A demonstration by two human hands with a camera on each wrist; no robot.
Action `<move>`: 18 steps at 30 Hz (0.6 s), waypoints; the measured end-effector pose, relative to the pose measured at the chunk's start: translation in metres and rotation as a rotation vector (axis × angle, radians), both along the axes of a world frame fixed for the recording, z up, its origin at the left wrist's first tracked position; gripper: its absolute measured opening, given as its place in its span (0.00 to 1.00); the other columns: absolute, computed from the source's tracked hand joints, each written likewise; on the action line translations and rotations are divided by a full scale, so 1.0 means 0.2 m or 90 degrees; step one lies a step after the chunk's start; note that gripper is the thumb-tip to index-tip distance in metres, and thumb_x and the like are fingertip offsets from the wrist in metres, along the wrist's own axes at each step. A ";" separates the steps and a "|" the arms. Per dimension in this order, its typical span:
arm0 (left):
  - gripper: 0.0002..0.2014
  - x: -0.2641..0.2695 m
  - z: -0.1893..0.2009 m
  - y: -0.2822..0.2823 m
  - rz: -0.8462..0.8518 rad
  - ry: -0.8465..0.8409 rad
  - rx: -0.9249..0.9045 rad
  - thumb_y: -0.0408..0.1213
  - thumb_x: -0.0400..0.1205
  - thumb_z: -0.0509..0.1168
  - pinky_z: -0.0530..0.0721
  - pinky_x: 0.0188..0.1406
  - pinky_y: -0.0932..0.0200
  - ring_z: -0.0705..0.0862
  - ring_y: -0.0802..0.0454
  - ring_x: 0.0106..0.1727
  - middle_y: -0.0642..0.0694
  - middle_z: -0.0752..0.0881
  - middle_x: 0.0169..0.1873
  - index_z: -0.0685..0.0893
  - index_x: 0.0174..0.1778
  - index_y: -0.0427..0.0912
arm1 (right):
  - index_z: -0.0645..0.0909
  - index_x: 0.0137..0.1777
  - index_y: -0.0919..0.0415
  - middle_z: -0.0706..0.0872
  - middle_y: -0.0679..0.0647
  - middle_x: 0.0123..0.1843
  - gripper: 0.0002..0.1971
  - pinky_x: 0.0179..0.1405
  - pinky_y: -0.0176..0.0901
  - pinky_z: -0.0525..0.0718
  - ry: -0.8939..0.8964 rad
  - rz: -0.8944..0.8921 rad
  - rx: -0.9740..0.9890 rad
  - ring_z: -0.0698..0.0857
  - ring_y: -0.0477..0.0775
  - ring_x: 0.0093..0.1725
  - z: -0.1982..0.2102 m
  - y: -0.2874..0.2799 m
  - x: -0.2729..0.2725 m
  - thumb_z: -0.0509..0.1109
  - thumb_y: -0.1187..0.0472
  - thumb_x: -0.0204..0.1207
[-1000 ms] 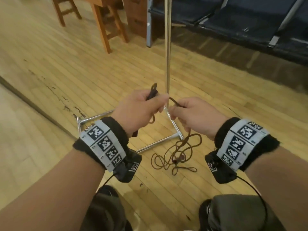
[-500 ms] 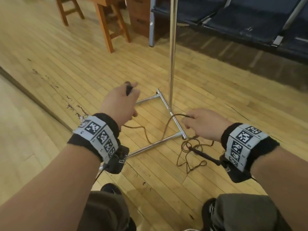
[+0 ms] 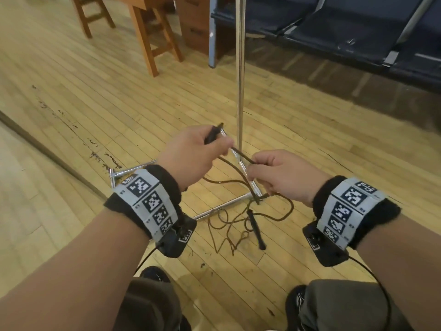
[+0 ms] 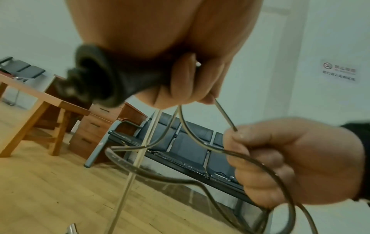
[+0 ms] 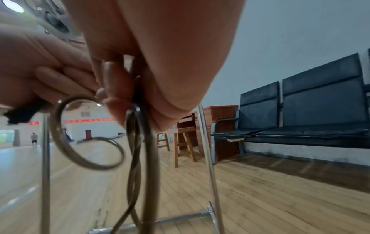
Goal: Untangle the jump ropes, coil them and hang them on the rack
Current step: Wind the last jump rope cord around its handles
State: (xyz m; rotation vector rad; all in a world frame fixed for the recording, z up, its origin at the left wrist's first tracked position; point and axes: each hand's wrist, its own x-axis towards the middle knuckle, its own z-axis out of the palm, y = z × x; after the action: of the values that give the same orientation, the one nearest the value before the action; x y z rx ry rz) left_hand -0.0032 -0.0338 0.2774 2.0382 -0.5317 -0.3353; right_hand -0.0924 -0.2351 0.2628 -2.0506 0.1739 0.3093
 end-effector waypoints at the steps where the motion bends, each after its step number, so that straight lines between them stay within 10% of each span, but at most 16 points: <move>1: 0.14 0.02 0.00 0.02 0.045 -0.016 -0.008 0.56 0.87 0.68 0.81 0.28 0.61 0.76 0.59 0.24 0.58 0.80 0.22 0.88 0.42 0.52 | 0.87 0.44 0.53 0.77 0.49 0.28 0.11 0.36 0.52 0.78 0.024 0.005 -0.025 0.75 0.52 0.29 -0.02 -0.03 -0.01 0.67 0.51 0.85; 8: 0.12 0.23 0.06 0.29 0.470 0.018 -0.139 0.58 0.87 0.67 0.83 0.29 0.58 0.79 0.61 0.27 0.57 0.89 0.37 0.89 0.46 0.56 | 0.83 0.51 0.61 0.84 0.52 0.39 0.17 0.35 0.40 0.75 0.302 0.076 -0.393 0.80 0.51 0.37 -0.22 -0.24 -0.13 0.55 0.56 0.92; 13: 0.16 0.14 -0.02 0.21 0.266 -0.028 0.093 0.55 0.91 0.62 0.79 0.19 0.69 0.82 0.63 0.26 0.55 0.88 0.37 0.84 0.73 0.61 | 0.84 0.50 0.56 0.85 0.50 0.36 0.15 0.30 0.39 0.77 0.173 0.001 -0.342 0.80 0.45 0.31 -0.12 -0.17 -0.07 0.57 0.52 0.91; 18: 0.13 -0.02 -0.02 0.02 -0.004 0.014 0.051 0.54 0.91 0.63 0.87 0.28 0.65 0.82 0.64 0.24 0.62 0.90 0.31 0.85 0.70 0.70 | 0.84 0.43 0.55 0.79 0.45 0.29 0.13 0.25 0.39 0.74 0.023 0.042 -0.233 0.75 0.42 0.25 0.03 0.00 -0.01 0.64 0.52 0.87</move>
State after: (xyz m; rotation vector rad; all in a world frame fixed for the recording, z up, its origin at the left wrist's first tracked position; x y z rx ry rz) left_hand -0.0068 -0.0295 0.2740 2.1075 -0.5178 -0.3880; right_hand -0.0950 -0.2346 0.2682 -2.4171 0.1960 0.3779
